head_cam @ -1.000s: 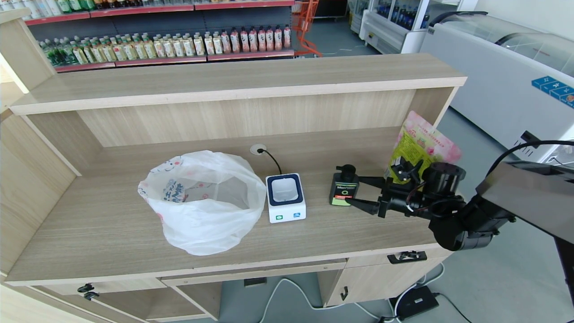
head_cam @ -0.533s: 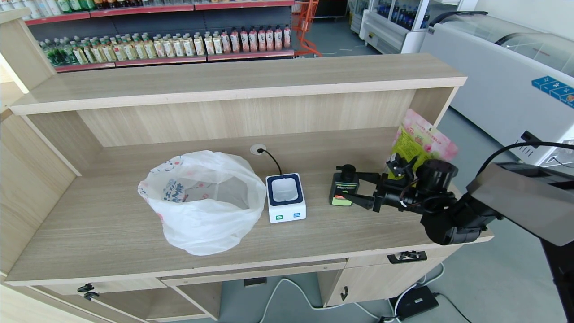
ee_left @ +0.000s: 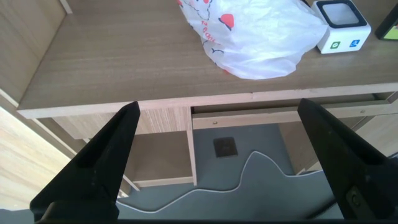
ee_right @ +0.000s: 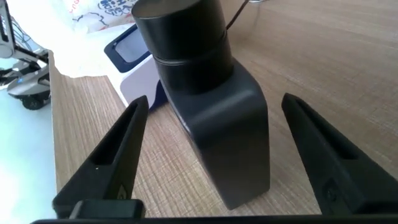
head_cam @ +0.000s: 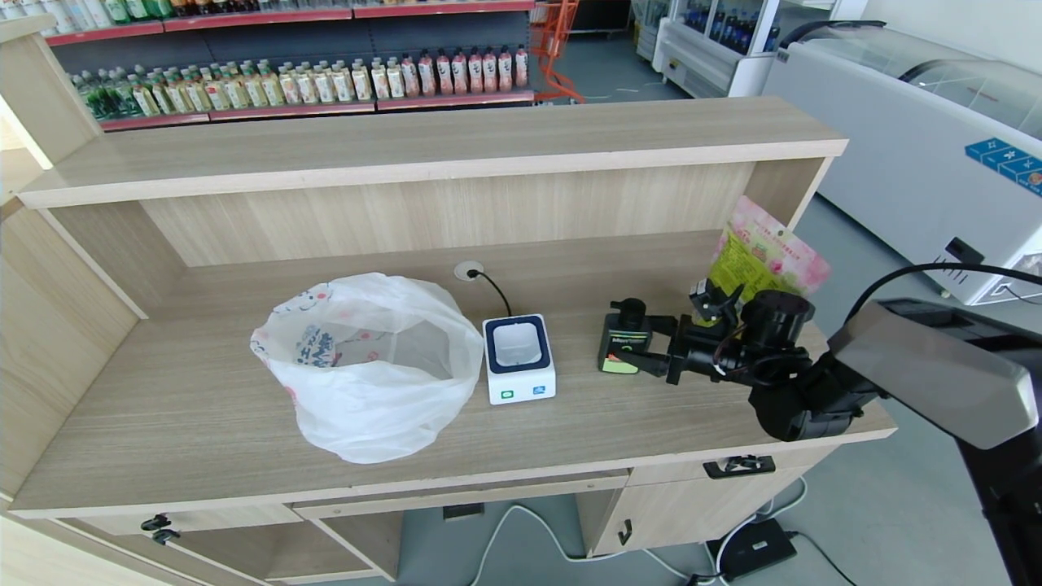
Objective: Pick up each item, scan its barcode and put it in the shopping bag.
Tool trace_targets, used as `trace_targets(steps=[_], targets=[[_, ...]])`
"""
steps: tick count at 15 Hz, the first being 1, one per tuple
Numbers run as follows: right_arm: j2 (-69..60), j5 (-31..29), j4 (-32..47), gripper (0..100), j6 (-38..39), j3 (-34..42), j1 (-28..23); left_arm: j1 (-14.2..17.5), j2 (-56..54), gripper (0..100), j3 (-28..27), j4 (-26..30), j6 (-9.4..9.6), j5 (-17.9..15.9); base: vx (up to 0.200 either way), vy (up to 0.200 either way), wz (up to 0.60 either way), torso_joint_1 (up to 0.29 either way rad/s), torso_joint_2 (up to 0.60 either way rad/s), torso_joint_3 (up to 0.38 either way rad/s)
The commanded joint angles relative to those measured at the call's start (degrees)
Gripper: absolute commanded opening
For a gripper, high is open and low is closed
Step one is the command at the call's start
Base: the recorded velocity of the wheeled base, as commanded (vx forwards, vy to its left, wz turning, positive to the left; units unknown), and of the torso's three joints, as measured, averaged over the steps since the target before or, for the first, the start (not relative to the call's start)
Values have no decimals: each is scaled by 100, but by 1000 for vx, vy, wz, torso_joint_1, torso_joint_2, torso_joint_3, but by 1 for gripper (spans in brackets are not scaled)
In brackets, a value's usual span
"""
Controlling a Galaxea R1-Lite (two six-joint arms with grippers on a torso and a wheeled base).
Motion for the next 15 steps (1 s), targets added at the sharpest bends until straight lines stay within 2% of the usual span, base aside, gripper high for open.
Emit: trace_targets(steps=[1,6,8,12,15], targets=[[37,24,-2,0,5,-54,5,2,2,100,0,-1,0,0,0,0,0,0,0,0],[133,147,-46,0,84,-291,13,2,2,100,0,-1,0,0,0,0,0,0,0,0],[89,147,-204,0,-100,-423,13,2,2,100,0,-1,0,0,0,0,0,0,0,0],[-543,147,-248,0,-1076,-353,-13,2,2,100,0,-1,0,0,0,0,0,0,0,0],[-1572,147,-265,0,-1762,183,-189,2,2,100,0,-1,0,0,0,0,0,0,0,0]])
